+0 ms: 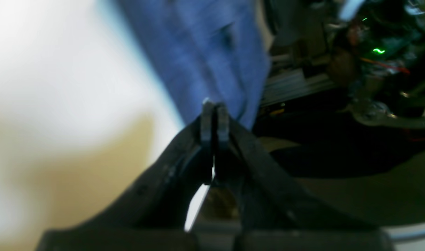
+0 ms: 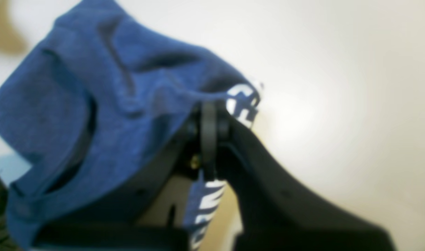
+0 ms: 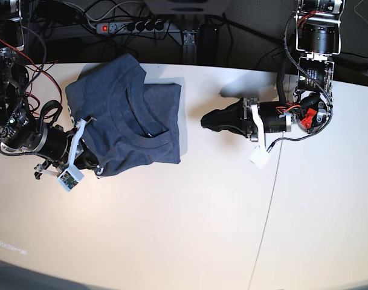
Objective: Fold the T-shirt properly
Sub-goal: 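Fold the lifted end over onto the bundle with the right gripper, then grasp the bundle's sides with both grippers and square it up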
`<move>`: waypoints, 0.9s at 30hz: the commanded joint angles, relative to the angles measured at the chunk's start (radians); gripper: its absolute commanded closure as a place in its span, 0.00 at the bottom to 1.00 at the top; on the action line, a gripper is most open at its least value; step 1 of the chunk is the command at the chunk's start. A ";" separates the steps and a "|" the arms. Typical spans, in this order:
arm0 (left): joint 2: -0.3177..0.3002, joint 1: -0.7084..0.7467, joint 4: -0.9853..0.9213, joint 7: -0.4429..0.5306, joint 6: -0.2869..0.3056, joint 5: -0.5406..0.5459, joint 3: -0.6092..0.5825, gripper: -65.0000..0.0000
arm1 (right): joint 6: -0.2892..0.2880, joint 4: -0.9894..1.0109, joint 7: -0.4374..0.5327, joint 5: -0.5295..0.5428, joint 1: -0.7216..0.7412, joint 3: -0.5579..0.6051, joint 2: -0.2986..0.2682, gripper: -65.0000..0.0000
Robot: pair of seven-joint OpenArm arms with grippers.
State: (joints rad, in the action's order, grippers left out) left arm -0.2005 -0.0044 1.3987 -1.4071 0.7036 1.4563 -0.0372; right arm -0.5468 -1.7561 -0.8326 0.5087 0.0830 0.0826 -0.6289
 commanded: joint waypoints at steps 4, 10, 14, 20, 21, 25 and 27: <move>0.074 0.039 0.158 0.011 -0.005 0.027 -0.070 1.00 | 0.001 0.090 0.025 0.010 0.077 -0.010 0.009 1.00; 0.185 0.097 0.266 0.011 -0.005 -0.046 -0.261 1.00 | 0.001 0.233 0.026 0.034 0.183 -0.009 0.064 1.00; 0.242 0.096 0.266 0.075 -0.005 -0.228 -0.378 1.00 | 0.000 0.295 0.025 0.031 0.238 -0.008 0.111 1.00; 0.267 0.096 0.266 0.299 -0.005 -0.525 -0.522 1.00 | 0.000 0.388 0.025 0.014 0.287 -0.008 0.193 1.00; 0.267 0.096 0.266 0.328 -0.005 -0.562 -0.540 1.00 | 0.000 0.402 0.025 0.005 0.294 -0.008 0.203 1.00; 0.267 0.096 0.259 0.391 -0.005 -0.679 -0.588 1.00 | 0.000 0.437 0.025 -0.004 0.308 -0.007 0.224 1.00; 0.267 0.096 0.248 0.422 -0.005 -0.717 -0.593 1.00 | -0.001 0.438 0.024 -0.005 0.307 0.006 0.225 1.00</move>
State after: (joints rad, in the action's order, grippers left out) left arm 0.0528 0.1020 1.6337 -1.0039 0.7033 0.7208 -0.6281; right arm -0.5472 -1.3048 -0.8272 0.4931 0.3634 0.0917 -0.3939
